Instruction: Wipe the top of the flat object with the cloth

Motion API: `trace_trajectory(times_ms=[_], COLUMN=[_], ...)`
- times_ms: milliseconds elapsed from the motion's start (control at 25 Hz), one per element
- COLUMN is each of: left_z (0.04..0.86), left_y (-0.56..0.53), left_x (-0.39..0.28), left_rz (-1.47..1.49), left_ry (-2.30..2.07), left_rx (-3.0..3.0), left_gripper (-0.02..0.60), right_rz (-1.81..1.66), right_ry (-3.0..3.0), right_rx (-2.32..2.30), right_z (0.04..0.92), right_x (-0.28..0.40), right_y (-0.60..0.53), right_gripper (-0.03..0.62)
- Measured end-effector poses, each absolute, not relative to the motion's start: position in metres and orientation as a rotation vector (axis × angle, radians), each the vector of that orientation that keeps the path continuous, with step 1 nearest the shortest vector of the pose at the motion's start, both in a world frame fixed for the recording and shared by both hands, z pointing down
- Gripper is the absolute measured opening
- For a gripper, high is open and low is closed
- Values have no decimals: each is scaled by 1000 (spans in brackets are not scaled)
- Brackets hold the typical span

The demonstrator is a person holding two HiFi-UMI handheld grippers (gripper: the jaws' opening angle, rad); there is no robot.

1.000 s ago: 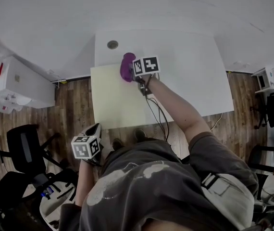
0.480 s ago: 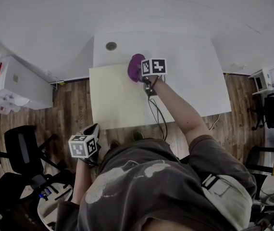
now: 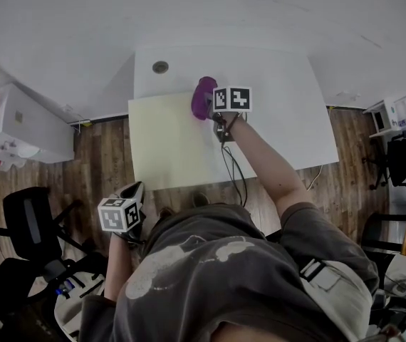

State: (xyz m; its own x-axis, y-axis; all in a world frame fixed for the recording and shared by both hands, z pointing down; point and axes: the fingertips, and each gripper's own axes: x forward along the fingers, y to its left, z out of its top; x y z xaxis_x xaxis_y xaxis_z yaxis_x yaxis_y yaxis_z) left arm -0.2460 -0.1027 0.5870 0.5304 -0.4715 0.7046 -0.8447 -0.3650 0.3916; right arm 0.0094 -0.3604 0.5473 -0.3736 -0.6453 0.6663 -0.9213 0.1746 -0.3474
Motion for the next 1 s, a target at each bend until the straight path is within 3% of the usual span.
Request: trace_trajectory(times_ms=[320,1000], left_z=[586,587], left_y=[-102,-102], left_x=[-244,-248], left_rz=[617,599], left_ry=[-1070,-1020], left_rx=[2026,2049], left_gripper=[-5,-5], right_rz=[1025,1026], right_ry=[-2224,-2409], right_rx=[1451,1002], right_z=[510,505], right_x=[-13,-186], right_y=[-343,-276], right_gripper=[66,66])
